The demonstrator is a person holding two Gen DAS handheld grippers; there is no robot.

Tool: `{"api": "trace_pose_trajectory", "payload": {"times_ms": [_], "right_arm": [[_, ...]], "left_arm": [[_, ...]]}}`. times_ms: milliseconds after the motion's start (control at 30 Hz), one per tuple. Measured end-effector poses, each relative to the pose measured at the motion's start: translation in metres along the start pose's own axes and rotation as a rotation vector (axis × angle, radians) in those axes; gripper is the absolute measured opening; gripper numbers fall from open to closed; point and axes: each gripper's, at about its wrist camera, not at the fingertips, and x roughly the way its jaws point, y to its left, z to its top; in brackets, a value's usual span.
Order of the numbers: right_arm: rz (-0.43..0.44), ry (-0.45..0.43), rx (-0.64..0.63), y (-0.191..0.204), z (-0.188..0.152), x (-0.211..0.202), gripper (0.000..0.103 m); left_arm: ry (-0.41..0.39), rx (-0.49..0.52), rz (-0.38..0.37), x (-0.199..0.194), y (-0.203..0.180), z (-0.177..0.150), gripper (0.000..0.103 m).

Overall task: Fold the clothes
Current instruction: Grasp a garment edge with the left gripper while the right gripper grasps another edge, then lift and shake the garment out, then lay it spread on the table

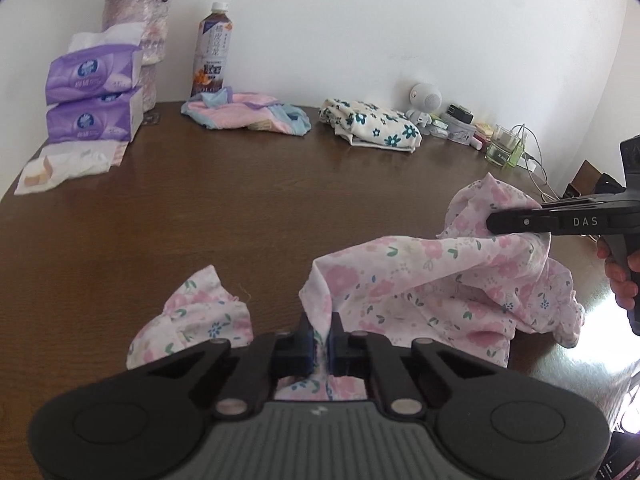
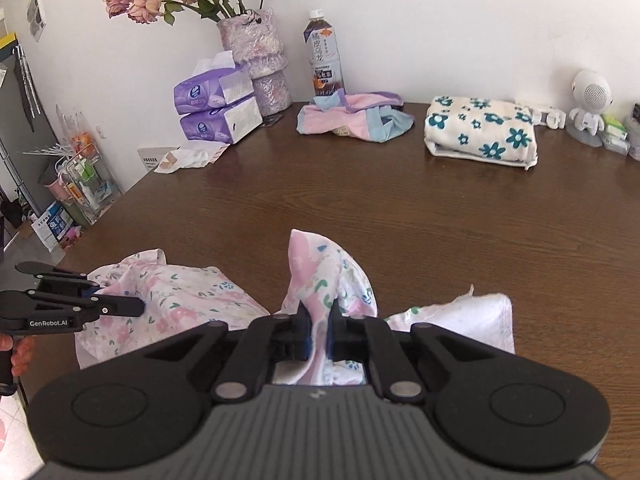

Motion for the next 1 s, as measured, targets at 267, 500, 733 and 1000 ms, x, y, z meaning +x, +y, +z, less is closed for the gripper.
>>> {"api": "trace_pose_trajectory", "payload": {"times_ms": [267, 500, 733, 1000], "right_arm": [[-0.143, -0.120, -0.026, -0.026, 0.043, -0.003, 0.005], [-0.313, -0.314, -0.096, -0.035, 0.113, -0.020, 0.004], [-0.382, -0.531, -0.258, -0.014, 0.127, -0.079, 0.004], [-0.293, -0.399, -0.454, 0.010, 0.018, -0.107, 0.004]], "left_arm": [[-0.165, 0.131, 0.090, 0.013, -0.023, 0.071, 0.004], [-0.408, 0.313, 0.220, -0.001, -0.060, 0.141, 0.004], [-0.541, 0.560, 0.310, -0.046, -0.099, 0.125, 0.004], [-0.314, 0.742, 0.210, -0.051, -0.118, -0.011, 0.004]]}}
